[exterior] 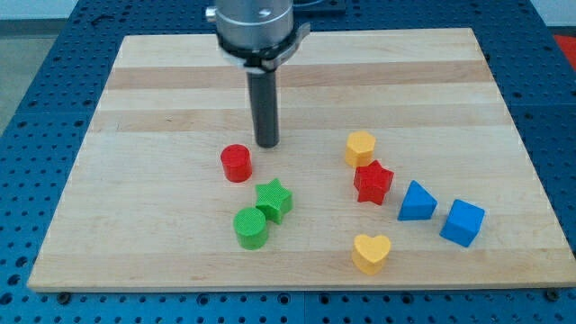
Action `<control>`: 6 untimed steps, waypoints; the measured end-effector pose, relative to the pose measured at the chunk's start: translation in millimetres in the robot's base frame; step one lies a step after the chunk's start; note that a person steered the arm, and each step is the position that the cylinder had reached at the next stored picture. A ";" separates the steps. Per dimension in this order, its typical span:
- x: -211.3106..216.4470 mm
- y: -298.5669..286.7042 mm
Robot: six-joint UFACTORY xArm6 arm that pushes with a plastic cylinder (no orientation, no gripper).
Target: Push the red circle right a bit
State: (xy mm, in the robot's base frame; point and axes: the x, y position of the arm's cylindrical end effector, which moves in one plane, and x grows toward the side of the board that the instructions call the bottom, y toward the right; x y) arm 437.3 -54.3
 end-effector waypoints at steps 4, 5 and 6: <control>27.2 -74.7; 34.9 -114.9; 62.7 -128.6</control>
